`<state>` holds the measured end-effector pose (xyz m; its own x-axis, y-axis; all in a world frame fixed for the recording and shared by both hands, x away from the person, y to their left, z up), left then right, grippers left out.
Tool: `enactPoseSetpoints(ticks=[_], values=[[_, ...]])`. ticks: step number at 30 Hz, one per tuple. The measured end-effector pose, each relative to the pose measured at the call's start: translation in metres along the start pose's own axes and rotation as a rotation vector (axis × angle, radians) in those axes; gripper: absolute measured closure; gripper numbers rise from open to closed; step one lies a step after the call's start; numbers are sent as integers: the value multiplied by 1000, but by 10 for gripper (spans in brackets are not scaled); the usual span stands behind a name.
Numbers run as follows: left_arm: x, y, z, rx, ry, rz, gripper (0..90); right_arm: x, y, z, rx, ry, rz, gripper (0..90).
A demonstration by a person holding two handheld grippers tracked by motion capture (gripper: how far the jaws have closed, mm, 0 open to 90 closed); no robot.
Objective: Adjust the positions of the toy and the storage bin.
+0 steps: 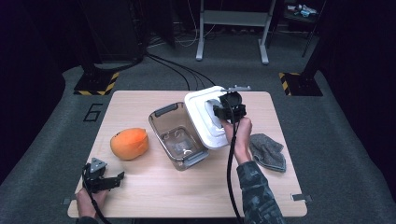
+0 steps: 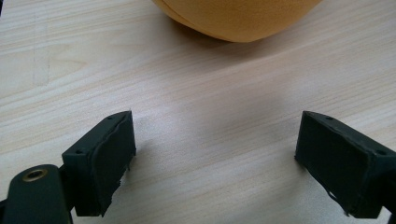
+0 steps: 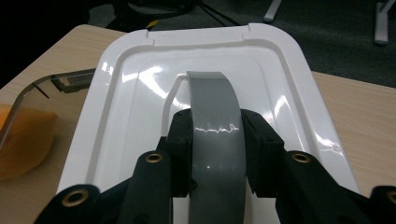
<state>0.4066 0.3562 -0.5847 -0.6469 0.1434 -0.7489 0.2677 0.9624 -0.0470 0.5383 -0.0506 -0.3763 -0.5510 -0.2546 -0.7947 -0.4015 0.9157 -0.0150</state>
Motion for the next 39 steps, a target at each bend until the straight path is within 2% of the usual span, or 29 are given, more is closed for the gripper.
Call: enactPoseSetpoints(ticks=[3,4,11,13,14,20,26,30,39], values=[[0,0,0,2,0,-1,119,1,-5,-1,7,-3,9,662],[0,0,0,2,2,-1,119,2,-11,-3,17,-4,12,663],[0,0,0,0,1,1,119,8,-31,-8,48,-4,24,662],[0,0,0,0,1,1,120,8,-32,-8,53,-6,32,662],[0,0,0,0,1,2,119,12,-39,-9,61,-2,41,662],[0,0,0,-1,0,0,120,21,-52,-9,85,7,47,662],[0,0,0,2,0,1,119,32,-59,-4,101,20,72,662],[0,0,0,1,0,2,120,43,-64,5,112,33,96,662],[0,0,0,2,0,2,119,56,-67,16,124,53,103,661]])
Point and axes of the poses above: each handheld gripper's, and its own axes: z roughly forward along the jaws, x roughly out of its underside, y roughly to its left, the point moved 8 cm from there along z, roughly forward along the jaws, and after that the axes turned 5 degrees about -z, right-handed, at the moved point
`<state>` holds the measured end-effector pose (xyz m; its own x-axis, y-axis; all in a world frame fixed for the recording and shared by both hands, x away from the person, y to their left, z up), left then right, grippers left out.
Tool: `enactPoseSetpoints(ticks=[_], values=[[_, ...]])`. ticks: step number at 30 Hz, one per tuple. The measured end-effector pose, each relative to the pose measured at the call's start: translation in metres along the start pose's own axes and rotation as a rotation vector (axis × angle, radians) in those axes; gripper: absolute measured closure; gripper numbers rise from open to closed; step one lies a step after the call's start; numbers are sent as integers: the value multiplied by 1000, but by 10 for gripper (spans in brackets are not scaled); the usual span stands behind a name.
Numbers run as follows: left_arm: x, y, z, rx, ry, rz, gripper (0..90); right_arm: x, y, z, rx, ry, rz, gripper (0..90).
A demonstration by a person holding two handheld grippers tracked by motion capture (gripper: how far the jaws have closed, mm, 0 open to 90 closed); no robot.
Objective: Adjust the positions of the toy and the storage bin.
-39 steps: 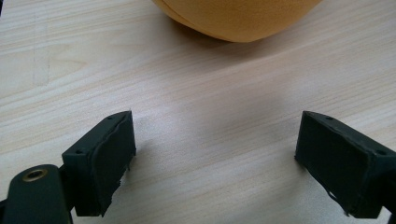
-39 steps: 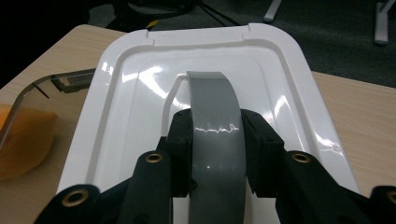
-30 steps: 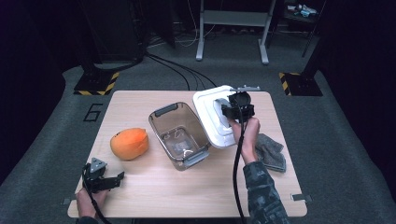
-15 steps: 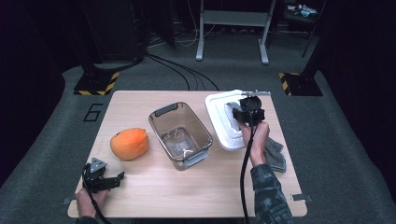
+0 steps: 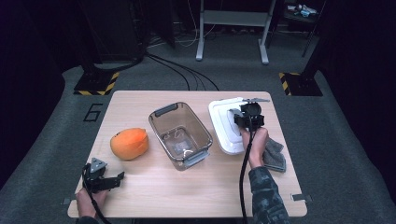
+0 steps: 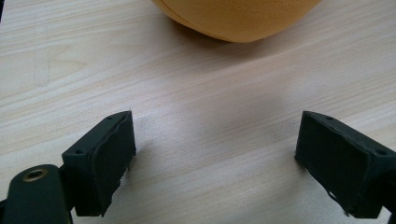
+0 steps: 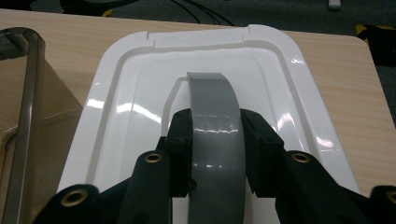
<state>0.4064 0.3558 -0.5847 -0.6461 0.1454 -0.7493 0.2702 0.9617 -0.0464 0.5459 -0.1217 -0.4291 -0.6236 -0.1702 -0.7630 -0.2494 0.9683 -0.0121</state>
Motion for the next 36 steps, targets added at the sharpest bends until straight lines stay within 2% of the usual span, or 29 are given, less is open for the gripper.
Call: enactPoseSetpoints(ticks=[11,12,19,23,36], values=[[0,0,0,0,0,0,120,13,2,13,13,15,16,661],[0,0,0,0,0,0,119,16,3,16,12,19,29,661],[0,0,0,0,0,1,120,24,9,25,6,25,28,661],[0,0,-1,0,9,5,120,29,12,31,4,30,44,660],[0,0,-1,0,9,5,120,38,17,45,8,33,59,660]])
Point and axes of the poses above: each handheld gripper's, and its own axes: z roughly forward along the jaws, x roughly out of its underside, y roughly to its left, the point moved 8 cm from there along z, roughly forward along the jaws, and after that the axes turned 5 degrees about -z, right-handed, at the moved point
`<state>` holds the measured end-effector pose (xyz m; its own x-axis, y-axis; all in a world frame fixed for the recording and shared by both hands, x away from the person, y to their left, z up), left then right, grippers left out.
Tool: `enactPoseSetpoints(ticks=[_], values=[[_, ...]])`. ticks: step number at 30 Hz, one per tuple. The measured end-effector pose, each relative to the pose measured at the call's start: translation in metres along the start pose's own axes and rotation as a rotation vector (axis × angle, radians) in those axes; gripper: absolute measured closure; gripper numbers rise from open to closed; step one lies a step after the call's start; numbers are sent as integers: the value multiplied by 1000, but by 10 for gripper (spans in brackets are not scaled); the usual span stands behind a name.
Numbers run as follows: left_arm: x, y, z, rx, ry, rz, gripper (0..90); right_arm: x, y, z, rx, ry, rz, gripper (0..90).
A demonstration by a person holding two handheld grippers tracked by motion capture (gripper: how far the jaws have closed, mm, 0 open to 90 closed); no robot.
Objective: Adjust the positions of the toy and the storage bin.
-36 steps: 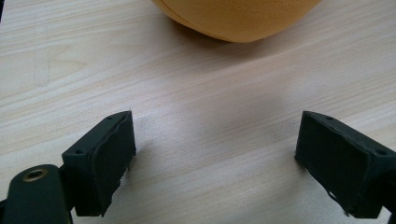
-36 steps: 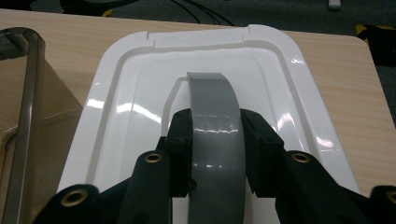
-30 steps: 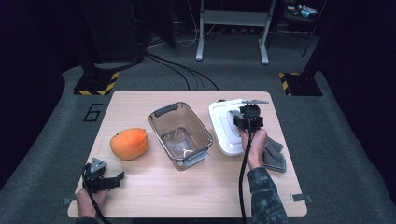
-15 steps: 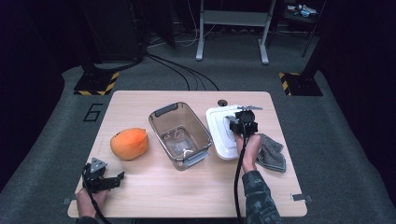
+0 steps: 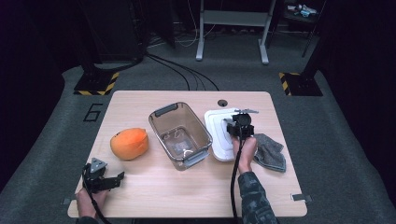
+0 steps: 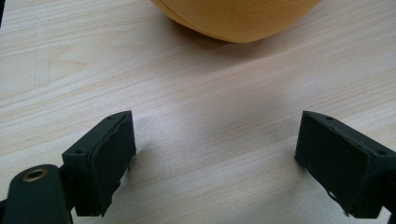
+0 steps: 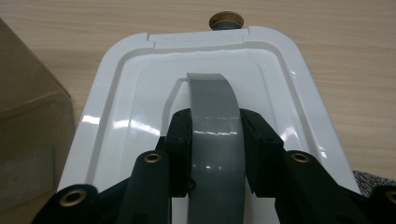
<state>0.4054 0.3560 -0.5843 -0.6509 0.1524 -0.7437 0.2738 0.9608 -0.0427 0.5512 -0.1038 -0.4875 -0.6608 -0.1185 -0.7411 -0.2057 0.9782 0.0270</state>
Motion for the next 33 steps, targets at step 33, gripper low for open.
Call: enactPoseSetpoints(ticks=[33], values=[[0,0,1,-4,-9,-2,120,21,4,31,8,39,50,659]])
Point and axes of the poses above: each handheld gripper's, and its own axes: z roughly forward along the jaws, x roughly out of its underside, y roughly to its left, the point moved 8 cm from there along z, roughly forward along the jaws, and after that the axes turned 5 degrees about -z, right-handed, at the moved point
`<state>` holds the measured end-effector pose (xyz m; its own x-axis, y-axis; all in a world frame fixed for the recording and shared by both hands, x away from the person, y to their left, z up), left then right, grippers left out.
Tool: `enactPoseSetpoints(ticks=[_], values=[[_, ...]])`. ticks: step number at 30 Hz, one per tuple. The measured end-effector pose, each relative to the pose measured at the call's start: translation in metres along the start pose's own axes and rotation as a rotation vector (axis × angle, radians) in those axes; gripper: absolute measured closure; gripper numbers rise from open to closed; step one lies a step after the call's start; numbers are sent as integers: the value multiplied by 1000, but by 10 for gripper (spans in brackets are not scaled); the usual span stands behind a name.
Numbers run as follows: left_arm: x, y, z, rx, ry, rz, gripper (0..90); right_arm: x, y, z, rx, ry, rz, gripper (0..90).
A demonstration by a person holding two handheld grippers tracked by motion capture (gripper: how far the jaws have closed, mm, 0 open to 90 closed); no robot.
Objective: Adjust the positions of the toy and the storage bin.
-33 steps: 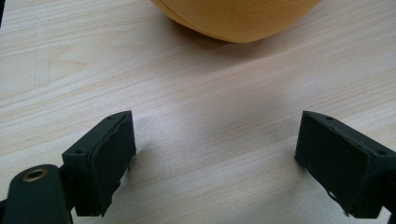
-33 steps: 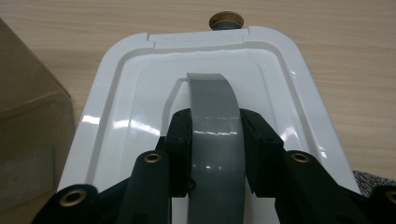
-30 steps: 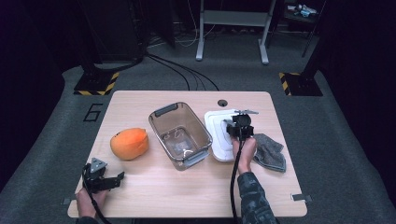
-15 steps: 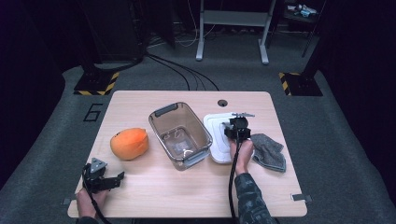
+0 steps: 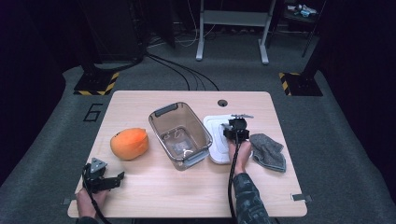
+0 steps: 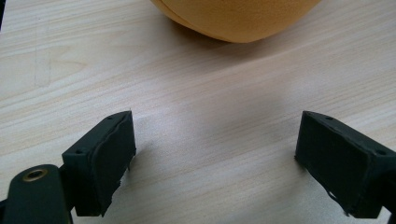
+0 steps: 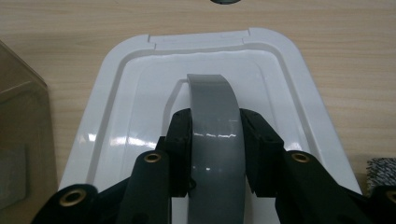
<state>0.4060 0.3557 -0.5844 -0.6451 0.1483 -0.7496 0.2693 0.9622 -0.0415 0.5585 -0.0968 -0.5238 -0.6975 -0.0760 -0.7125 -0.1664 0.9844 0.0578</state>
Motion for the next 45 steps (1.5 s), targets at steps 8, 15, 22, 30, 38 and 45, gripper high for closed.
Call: enactPoseSetpoints(ticks=[8,15,22,30,38,45], values=[[0,0,0,0,0,1,120,4,0,6,7,5,2,658],[0,0,0,1,0,0,120,11,-3,13,1,4,6,657],[0,0,0,1,0,0,120,15,-4,16,-5,16,14,653],[0,0,0,1,0,0,120,14,-4,10,-12,23,-11,417],[0,0,-1,4,10,4,120,16,-3,-10,-63,18,-56,226],[0,0,0,-1,-1,2,120,21,0,-29,-77,-17,-115,159]])
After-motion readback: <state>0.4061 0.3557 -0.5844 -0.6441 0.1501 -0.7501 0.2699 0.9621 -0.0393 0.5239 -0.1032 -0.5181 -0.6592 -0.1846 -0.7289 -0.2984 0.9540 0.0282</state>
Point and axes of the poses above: each handheld gripper's, and its own axes: z roughly forward along the jaws, x roughly out of its underside, y roughly to its left, the point moved 8 cm from there along z, roughly forward along the jaws, and after that the axes turned 5 degrees about -z, right-handed, at the moved point
